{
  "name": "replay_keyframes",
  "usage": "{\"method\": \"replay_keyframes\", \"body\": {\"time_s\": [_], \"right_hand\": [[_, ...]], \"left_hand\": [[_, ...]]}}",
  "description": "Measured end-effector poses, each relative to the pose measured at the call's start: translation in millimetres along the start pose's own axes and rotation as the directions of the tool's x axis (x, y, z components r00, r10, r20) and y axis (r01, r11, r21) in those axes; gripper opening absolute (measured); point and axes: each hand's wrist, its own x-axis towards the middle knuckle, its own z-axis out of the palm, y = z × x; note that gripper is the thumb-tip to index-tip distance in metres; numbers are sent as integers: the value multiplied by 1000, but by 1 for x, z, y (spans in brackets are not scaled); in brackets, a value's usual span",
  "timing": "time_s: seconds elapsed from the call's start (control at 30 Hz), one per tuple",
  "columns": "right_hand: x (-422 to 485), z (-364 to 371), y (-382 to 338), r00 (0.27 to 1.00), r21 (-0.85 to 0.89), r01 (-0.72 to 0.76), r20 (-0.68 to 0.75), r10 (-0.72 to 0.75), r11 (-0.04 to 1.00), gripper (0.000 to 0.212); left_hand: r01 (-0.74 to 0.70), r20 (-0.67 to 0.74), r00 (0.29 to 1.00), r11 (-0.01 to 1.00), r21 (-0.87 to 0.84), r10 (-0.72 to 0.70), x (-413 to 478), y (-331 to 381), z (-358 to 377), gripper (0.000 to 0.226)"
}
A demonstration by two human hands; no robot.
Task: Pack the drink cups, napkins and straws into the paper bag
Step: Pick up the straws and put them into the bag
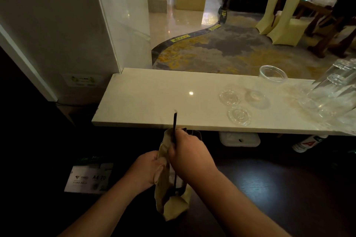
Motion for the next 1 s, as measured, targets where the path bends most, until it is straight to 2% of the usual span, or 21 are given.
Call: {"method": "replay_keyframes", "body": {"time_s": [0.07,0.17,0.23,0.37,0.47,0.57,0.7,0.8,0.9,0.93,1.0], "right_hand": [[5,7,7,993,-8,-82,88,82,997,12],[12,17,18,952,-74,-192,228,205,978,8],[18,26,24,917,-134,-230,302,261,964,12],[27,37,29,871,-268,-188,399,286,945,22],[28,39,30,797,-372,-118,517,311,921,31],[28,45,34,776,-409,-180,500,385,895,32],[27,41,33,791,-381,-192,485,373,904,31],[15,25,28,892,-184,-195,376,252,963,20],[-15,1,24,992,62,-35,121,27,997,13],[-24,-6,26,999,95,33,-10,-32,995,13],[-35,-11,39,954,69,112,-287,-88,991,30]], "left_hand": [[-10,-7,1000,1000,20,10,2,-3,0,25],[-53,13,999,985,166,52,-2,-1,-1,36],[-75,2,997,969,236,77,-3,-1,-2,40],[-89,25,996,946,311,85,-2,3,0,42],[-81,6,997,946,313,83,-3,6,0,41],[-69,-5,997,953,296,74,-5,7,0,20],[-58,-2,998,950,307,61,-6,7,-2,15],[-47,-12,998,947,317,54,-9,10,-5,17],[-42,-10,999,956,289,46,-13,16,-5,22],[-45,-16,999,960,277,52,-14,17,-5,24],[-53,-12,998,958,281,59,-17,19,-3,21]]}}
